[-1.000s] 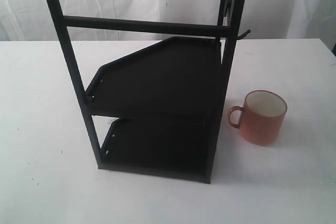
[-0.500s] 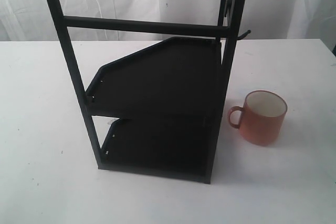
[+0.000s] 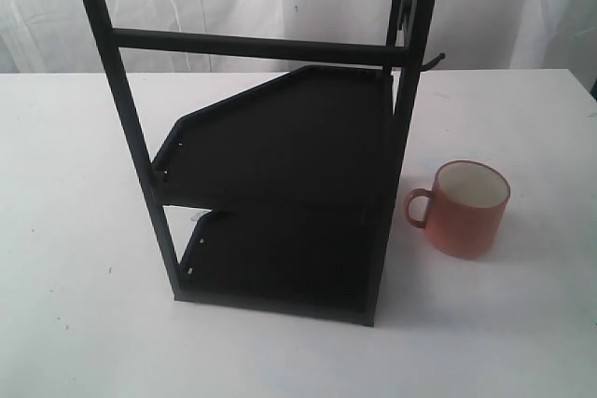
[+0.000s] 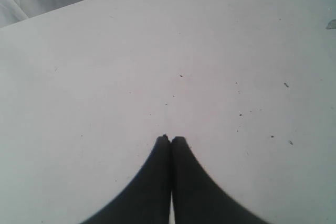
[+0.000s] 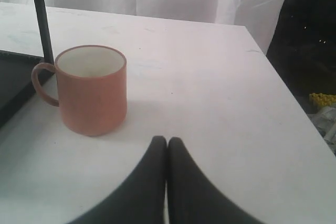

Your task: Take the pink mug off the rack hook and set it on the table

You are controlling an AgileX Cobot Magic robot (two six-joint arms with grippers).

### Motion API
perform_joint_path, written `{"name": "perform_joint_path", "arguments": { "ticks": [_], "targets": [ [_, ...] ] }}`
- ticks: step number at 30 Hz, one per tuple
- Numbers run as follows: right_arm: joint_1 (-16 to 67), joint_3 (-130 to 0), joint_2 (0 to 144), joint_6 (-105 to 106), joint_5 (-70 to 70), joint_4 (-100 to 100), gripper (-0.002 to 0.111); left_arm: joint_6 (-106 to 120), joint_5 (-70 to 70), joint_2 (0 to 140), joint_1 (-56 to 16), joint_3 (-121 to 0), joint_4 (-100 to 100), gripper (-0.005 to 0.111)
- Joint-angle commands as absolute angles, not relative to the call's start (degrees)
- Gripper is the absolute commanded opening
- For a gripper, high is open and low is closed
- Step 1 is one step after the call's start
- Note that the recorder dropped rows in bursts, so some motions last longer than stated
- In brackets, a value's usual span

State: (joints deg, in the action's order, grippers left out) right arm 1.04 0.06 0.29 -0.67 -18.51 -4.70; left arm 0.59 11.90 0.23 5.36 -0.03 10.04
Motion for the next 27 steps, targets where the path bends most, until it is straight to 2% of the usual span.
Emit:
{"name": "perform_joint_path", "arguments": {
  "ticks": [1,27],
  "targets": [
    [1.2,0.0,0.0,0.0,-18.3,-4.7,0.000,0.0,11.9,0.0,5.5,0.0,9.9,0.000],
    [1.2,0.0,0.0,0.0,-18.3,-4.5,0.000,0.0,11.9,0.0,4.2,0.0,9.9,0.000]
  ]
}}
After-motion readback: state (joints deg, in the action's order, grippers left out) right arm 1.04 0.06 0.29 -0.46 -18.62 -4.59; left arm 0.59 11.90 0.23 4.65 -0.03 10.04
